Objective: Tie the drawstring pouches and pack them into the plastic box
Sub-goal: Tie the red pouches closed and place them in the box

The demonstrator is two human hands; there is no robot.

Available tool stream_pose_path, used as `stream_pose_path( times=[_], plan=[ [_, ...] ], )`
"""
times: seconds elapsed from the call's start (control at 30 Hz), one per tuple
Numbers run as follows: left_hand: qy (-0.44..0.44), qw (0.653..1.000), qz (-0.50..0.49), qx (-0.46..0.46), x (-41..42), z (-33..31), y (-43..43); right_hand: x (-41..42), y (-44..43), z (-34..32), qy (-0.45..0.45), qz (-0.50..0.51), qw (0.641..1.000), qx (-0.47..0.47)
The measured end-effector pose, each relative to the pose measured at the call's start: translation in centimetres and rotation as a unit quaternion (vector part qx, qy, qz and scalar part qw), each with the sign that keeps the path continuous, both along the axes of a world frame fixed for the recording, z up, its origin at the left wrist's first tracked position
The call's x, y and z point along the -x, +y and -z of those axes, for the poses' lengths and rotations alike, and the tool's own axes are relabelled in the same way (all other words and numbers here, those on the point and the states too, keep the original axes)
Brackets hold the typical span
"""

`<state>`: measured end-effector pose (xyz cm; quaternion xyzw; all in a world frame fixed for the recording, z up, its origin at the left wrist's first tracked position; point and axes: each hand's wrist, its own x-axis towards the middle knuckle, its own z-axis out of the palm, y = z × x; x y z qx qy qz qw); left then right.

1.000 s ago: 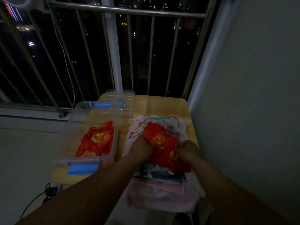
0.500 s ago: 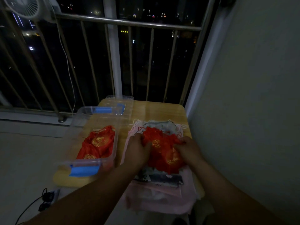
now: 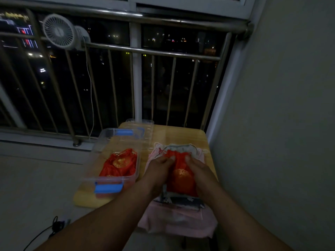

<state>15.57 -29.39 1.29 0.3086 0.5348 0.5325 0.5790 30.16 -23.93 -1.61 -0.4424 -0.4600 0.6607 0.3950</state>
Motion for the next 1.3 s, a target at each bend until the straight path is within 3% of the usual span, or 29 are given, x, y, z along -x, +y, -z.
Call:
stream_pose_path(
  times=[0.17, 0.67, 1.03, 1.1, 1.2, 1.3],
  plan=[
    [0.028, 0.999, -0.009, -0.018, -0.3, -0.5, -1.2, 0.8, -0.6, -1.5, 0.023, 0.049, 0.998, 0.019],
    [-0.069, 0.991, -0.112, 0.038, 0.0, -0.7, -1.1, -1.0, -1.1, -2.8, 0.12, 0.154, 0.975, 0.111],
    [-0.087, 0.979, -0.182, -0.004, 0.8, -0.7, -0.6, -2.7, -1.3, -3.2, 0.085, 0.202, 0.97, 0.105],
    [-0.039, 0.988, -0.147, -0.02, 0.8, -1.1, -0.4, -2.8, -1.4, -3.7, 0.04, 0.185, 0.979, 0.07],
    [0.129, 0.989, -0.041, -0.064, 0.5, -2.1, -0.2, -2.6, -1.9, -5.5, -0.057, 0.119, 0.991, -0.028],
    [0.327, 0.934, 0.081, -0.115, 0.2, -3.3, 0.0, -1.9, -1.9, -6.9, -0.17, 0.039, 0.973, -0.149]
  ],
)
